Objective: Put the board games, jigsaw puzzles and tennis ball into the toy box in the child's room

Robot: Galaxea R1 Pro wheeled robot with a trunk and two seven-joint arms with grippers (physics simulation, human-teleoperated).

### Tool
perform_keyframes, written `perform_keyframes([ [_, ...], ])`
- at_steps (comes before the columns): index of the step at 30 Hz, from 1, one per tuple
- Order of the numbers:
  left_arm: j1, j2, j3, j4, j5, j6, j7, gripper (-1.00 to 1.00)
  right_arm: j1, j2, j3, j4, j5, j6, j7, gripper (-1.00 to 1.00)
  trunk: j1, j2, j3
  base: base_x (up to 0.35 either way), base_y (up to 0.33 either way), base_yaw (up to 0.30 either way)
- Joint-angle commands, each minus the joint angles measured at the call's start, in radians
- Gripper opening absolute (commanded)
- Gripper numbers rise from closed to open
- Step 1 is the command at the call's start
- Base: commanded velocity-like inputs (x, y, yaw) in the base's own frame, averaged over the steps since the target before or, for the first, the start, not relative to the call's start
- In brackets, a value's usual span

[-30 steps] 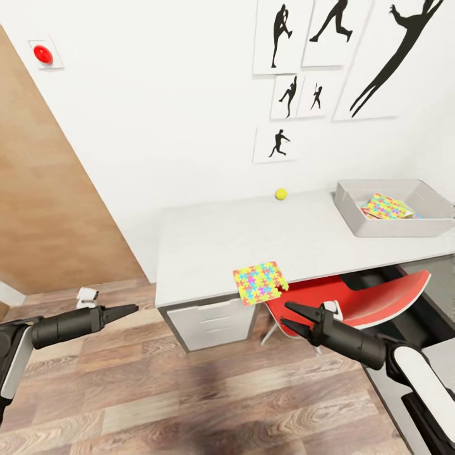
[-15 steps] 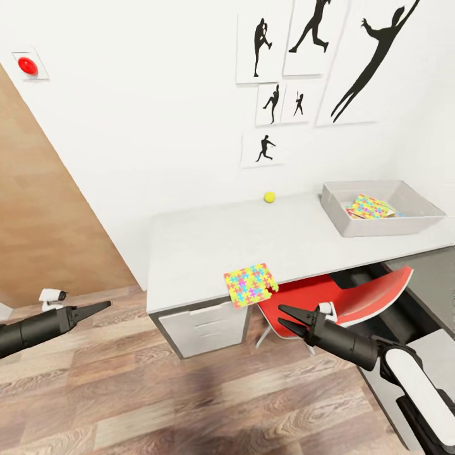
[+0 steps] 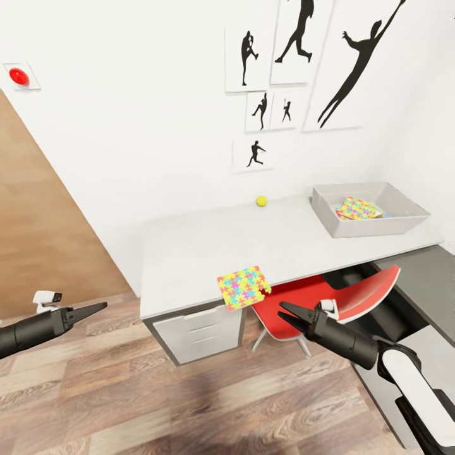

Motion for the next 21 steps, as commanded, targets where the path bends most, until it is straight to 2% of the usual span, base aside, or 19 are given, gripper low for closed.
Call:
perform_keyframes([
  [1,-0.001,0.000,0.000,0.000,0.001,0.010,-0.003,1.00,-0.001,-0.001,0.000,0.000,0.001,0.001,0.011,1.00,0.001,-0.002,0.000,0.000,0.000,-0.020],
  [3,-0.001,0.000,-0.001,-0.001,0.001,0.010,-0.003,1.00,-0.001,-0.001,-0.001,0.000,0.002,-0.001,0.030,1.00,0.001,-0.002,0.003,0.000,0.000,-0.011],
  [12,0.000,-0.002,-0.001,-0.001,0.000,0.010,-0.003,1.00,-0.001,-0.001,0.001,0.000,0.003,-0.003,0.043,1.00,0.001,-0.002,0.018,0.000,-0.012,-0.003],
  [21,0.000,-0.004,-0.004,-0.001,0.000,0.010,-0.003,1.00,-0.001,-0.001,0.000,0.000,0.003,-0.003,0.046,1.00,0.001,-0.002,0.033,0.000,-0.122,0.000],
])
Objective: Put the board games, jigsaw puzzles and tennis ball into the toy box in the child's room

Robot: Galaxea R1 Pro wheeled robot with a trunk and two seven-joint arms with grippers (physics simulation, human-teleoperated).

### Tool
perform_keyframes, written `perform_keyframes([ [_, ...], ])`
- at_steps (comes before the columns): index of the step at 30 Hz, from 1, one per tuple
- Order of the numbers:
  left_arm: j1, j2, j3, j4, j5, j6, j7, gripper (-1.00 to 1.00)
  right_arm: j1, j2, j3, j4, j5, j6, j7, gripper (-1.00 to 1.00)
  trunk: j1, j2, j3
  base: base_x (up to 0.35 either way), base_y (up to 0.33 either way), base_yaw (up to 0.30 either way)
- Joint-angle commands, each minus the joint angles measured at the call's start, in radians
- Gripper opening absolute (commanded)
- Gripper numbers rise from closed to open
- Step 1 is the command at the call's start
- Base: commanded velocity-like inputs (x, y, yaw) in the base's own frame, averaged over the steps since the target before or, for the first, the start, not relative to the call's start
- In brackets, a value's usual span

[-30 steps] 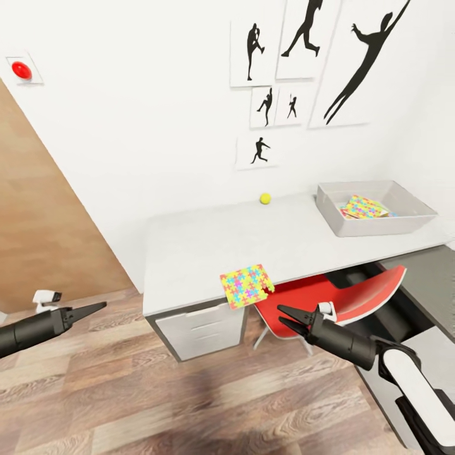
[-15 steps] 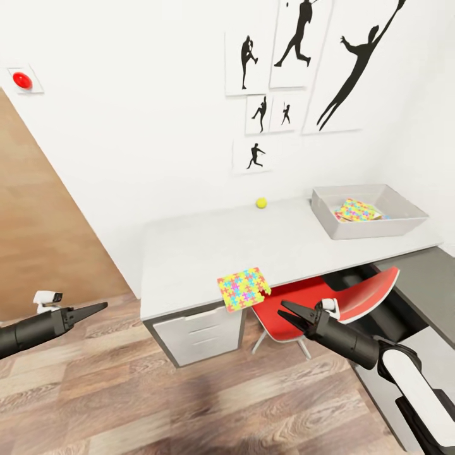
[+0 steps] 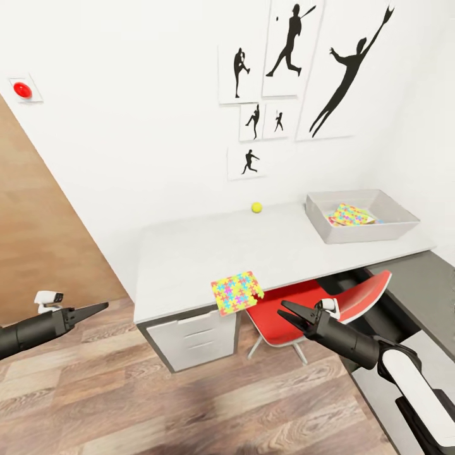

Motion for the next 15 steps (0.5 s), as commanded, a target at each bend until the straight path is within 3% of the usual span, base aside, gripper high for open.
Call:
perform_keyframes([
  [1,-0.001,0.000,0.000,0.000,0.001,0.010,-0.003,1.00,-0.001,-0.001,0.001,0.000,-0.001,0.002,0.003,1.00,0.001,-0.002,0.000,0.000,-0.151,0.000],
  [15,-0.001,-0.002,-0.002,-0.001,0.001,0.010,-0.003,1.00,0.000,-0.001,0.002,0.000,0.000,0.001,0.009,1.00,0.001,-0.002,0.023,0.000,-0.147,0.000],
])
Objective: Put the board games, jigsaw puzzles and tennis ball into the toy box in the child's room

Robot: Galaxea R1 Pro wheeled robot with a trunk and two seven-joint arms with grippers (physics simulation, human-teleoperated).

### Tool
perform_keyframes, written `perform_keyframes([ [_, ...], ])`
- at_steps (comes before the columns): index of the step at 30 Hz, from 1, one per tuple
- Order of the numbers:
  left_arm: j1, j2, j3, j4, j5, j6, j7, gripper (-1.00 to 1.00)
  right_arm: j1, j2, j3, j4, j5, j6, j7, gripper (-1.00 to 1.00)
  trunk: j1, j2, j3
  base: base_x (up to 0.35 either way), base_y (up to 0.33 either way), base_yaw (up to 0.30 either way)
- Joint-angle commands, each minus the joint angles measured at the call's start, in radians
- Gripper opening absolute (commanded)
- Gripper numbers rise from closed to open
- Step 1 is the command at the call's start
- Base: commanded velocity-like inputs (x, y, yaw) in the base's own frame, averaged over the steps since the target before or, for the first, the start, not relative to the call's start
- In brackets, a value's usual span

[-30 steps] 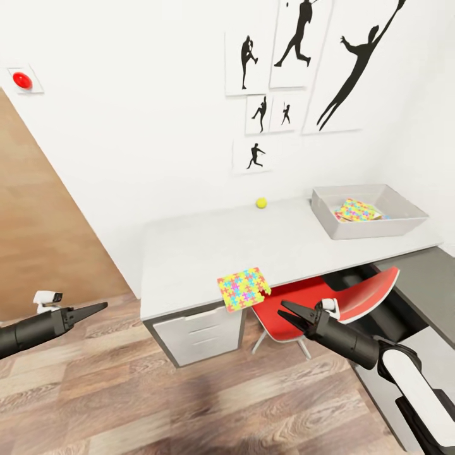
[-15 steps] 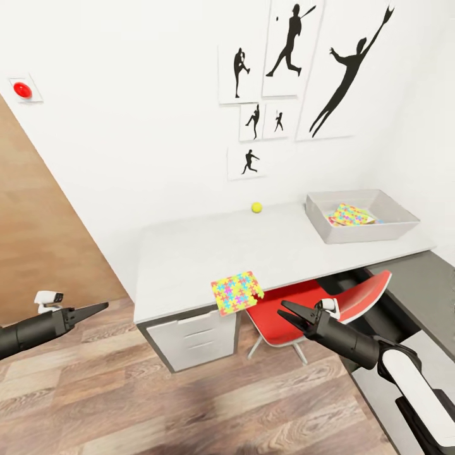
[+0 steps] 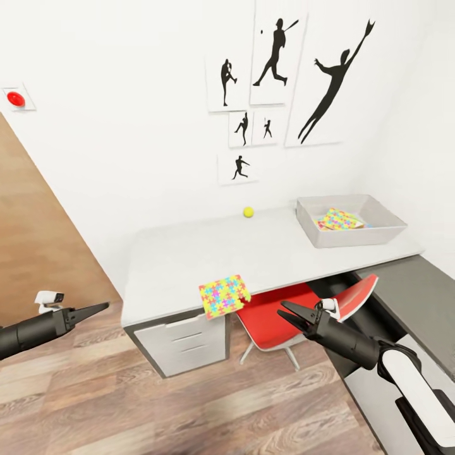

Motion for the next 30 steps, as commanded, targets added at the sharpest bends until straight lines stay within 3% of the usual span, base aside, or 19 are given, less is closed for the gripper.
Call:
perform_keyframes([
  [1,-0.001,0.000,0.000,0.000,0.001,0.010,-0.003,1.00,-0.001,-0.001,0.001,0.000,-0.001,0.002,0.002,1.00,0.001,-0.002,0.000,0.000,-0.141,0.000],
  [20,-0.001,0.000,-0.001,0.000,0.002,0.010,-0.004,1.00,-0.001,-0.001,0.004,0.000,0.000,-0.027,0.004,1.00,0.001,-0.002,0.032,0.000,-0.086,0.000],
  [30,-0.001,0.000,-0.001,0.000,0.002,0.010,-0.004,1.00,-0.001,-0.002,0.028,0.000,0.007,-0.063,0.051,1.00,0.001,-0.002,0.048,0.000,-0.002,0.000],
])
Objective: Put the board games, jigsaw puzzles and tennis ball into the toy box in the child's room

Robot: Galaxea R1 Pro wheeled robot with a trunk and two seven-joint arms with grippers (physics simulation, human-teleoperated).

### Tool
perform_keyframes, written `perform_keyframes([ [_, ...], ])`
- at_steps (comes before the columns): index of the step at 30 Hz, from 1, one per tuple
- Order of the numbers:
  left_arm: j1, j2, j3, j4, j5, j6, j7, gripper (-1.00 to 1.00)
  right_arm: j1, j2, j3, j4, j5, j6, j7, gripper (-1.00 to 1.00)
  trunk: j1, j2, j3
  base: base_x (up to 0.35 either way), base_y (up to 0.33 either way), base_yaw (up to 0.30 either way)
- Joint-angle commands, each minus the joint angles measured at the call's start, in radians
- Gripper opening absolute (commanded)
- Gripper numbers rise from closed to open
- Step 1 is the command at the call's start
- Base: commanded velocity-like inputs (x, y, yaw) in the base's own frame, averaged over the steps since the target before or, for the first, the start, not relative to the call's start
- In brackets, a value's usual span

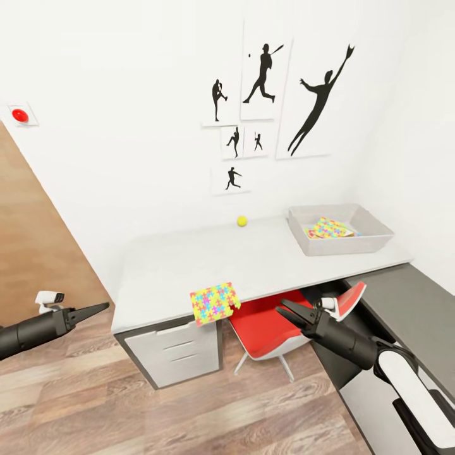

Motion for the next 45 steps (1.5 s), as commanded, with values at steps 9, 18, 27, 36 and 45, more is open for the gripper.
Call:
perform_keyframes([
  [9,-0.001,0.001,0.000,0.000,0.001,0.010,-0.003,1.00,-0.001,0.001,0.015,0.000,0.017,-0.004,0.008,1.00,0.001,-0.002,0.013,0.000,0.000,0.000],
  [18,-0.001,0.001,0.000,0.000,0.001,0.010,-0.003,1.00,-0.001,0.001,0.018,0.000,0.020,-0.008,0.008,1.00,0.001,-0.002,0.028,0.000,-0.001,0.000],
  [27,-0.001,0.000,0.000,0.000,0.001,0.010,-0.002,1.00,-0.001,0.001,0.020,0.000,0.020,-0.025,0.010,1.00,0.001,-0.002,0.043,0.000,-0.095,0.000],
  [36,-0.001,0.000,0.000,0.000,0.001,0.011,-0.003,1.00,-0.001,0.001,0.021,0.000,0.020,-0.027,0.010,1.00,0.001,-0.002,0.058,0.000,-0.075,0.000],
  [45,-0.001,0.001,0.000,0.000,0.001,0.012,-0.003,1.00,0.000,0.001,0.021,0.000,0.020,-0.027,0.009,1.00,0.001,-0.002,0.073,0.000,-0.007,0.000],
])
